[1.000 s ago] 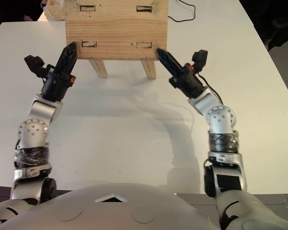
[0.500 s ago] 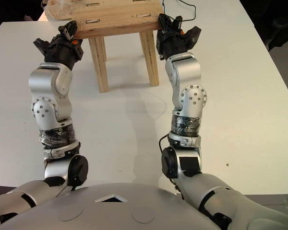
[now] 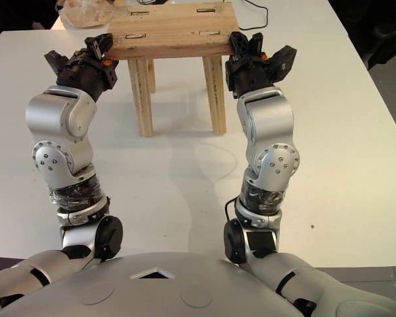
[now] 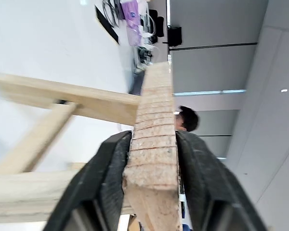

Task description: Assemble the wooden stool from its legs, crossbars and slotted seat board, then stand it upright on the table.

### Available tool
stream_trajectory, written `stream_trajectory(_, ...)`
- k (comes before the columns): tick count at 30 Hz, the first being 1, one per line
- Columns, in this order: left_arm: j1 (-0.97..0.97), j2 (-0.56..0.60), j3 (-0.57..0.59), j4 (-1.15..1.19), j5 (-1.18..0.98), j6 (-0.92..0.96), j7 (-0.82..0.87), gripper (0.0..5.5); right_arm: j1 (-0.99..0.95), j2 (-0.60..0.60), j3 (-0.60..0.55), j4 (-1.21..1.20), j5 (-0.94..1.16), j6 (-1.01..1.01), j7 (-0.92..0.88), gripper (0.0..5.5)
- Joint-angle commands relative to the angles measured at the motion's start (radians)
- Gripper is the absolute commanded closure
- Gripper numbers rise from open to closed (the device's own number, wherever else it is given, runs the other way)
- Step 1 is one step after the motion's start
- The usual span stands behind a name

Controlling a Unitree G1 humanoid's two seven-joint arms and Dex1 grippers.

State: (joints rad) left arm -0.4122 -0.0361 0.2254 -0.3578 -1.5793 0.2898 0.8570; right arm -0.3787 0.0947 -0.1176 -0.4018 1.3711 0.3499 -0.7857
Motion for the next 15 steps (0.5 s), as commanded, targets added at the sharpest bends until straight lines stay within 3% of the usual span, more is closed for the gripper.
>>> stream_trajectory(1, 0.07, 0.037, 0.004, 0.081, 0.063, 0.049, 0.039, 3.13, 0.088, -0.027, 0.011, 0.042, -0.062, 0.052, 0.017, 3.41)
stream_trajectory(4, 0.071, 0.069, 0.006, 0.096, 0.089, 0.088, 0.039, 2.75, 0.083, -0.019, 0.012, 0.038, -0.104, 0.041, 0.05, 2.97)
stream_trajectory(7, 0.06, 0.102, 0.018, 0.079, 0.114, 0.109, 0.019, 2.75, 0.052, -0.031, -0.01, 0.028, -0.159, 0.016, 0.09, 2.55)
stream_trajectory(11, 0.03, 0.202, 0.048, -0.009, 0.184, 0.136, -0.041, 2.75, -0.056, -0.149, -0.079, 0.034, -0.294, -0.004, 0.155, 1.94)
stream_trajectory(15, -0.002, 0.348, 0.058, -0.139, 0.327, 0.168, -0.127, 2.75, -0.156, -0.342, -0.095, 0.085, -0.553, -0.026, 0.283, 1.94)
